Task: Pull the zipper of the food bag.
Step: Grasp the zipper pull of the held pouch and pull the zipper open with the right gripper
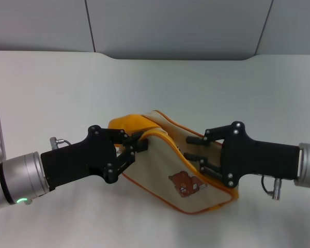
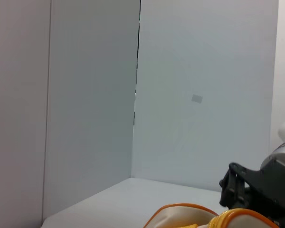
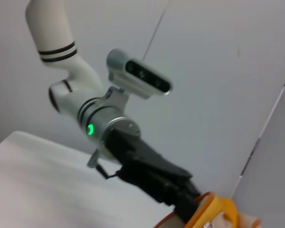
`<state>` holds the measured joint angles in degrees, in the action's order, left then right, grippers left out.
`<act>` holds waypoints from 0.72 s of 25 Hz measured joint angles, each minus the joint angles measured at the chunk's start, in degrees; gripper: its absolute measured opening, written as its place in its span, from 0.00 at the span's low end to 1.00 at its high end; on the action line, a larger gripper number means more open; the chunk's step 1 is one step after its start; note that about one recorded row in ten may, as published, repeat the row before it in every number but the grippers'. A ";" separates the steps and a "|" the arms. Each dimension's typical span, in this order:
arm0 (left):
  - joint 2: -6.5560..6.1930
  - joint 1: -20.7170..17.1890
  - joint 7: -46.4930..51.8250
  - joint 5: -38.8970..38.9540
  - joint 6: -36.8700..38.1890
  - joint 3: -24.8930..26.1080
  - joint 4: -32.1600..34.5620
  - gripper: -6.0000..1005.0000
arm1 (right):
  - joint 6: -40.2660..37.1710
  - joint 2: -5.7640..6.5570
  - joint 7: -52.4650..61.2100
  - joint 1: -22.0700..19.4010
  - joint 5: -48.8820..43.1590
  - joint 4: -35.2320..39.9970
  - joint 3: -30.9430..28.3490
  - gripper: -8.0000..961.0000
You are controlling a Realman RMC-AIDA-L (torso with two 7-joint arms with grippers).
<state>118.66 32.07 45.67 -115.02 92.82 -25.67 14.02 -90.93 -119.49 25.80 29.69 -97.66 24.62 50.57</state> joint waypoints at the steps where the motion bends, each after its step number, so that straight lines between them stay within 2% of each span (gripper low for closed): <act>1: 0.00 0.08 -0.04 0.00 0.04 0.00 -0.06 0.11 | 0.97 0.00 0.00 0.24 -0.06 -0.24 1.56 0.25; 7: 0.10 0.43 0.10 -0.09 0.05 0.00 -0.23 0.11 | 2.05 -0.09 -0.33 0.59 0.06 0.01 4.68 0.25; 18: 0.33 0.72 -0.13 -0.35 0.12 -0.50 -0.84 0.10 | 2.50 -0.30 -0.15 2.28 2.53 -1.36 4.88 0.24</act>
<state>118.99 32.79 45.55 -115.37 92.93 -26.16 13.18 -88.43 -119.79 25.65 31.97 -95.13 23.25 55.45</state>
